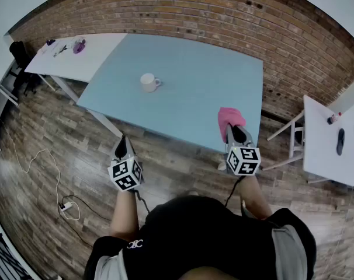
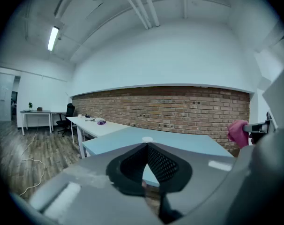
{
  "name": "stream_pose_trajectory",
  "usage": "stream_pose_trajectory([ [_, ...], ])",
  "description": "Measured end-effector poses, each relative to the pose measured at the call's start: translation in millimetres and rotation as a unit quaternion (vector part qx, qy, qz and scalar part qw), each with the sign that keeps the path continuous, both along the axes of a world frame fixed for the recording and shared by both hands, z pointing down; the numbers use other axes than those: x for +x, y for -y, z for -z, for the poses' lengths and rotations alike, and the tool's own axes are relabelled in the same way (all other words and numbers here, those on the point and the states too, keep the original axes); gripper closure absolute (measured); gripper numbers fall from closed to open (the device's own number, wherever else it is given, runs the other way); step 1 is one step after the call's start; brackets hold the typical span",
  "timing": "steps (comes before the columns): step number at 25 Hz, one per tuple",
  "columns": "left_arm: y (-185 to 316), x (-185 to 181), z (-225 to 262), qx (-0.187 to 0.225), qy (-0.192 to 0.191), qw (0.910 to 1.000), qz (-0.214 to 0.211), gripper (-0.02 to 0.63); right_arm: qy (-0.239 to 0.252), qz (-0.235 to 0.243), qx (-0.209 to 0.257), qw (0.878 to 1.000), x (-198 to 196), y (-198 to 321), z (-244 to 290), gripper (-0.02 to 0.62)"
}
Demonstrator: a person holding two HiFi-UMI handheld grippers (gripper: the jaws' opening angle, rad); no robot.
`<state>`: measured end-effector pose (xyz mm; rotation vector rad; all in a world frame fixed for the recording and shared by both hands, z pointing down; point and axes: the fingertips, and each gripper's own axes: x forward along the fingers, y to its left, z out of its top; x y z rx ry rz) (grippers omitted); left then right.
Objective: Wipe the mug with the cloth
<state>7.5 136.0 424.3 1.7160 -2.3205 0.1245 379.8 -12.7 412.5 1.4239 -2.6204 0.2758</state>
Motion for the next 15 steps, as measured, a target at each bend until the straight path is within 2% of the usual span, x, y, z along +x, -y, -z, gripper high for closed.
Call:
stream_pose_trajectory([
  [4,2.8,3.6,-6.2,-0.008,-0.001,1.0000,-0.002,0.598,0.004,0.000,-0.002,1.000,2.0,1.1,-2.5,0.557],
  [8,5.0,5.5,-9.5,-0.013,0.001,0.9999,-0.007,0.598,0.027,-0.010,-0.004,1.000,5.5,1.6,-0.4,0.557],
  [15,11.6,11.4,-13.3,-0.022,0.007,0.9996,-0.019,0.598,0.015,-0.009,0.001,1.000,7.5,2.4,-0.7,0.556],
])
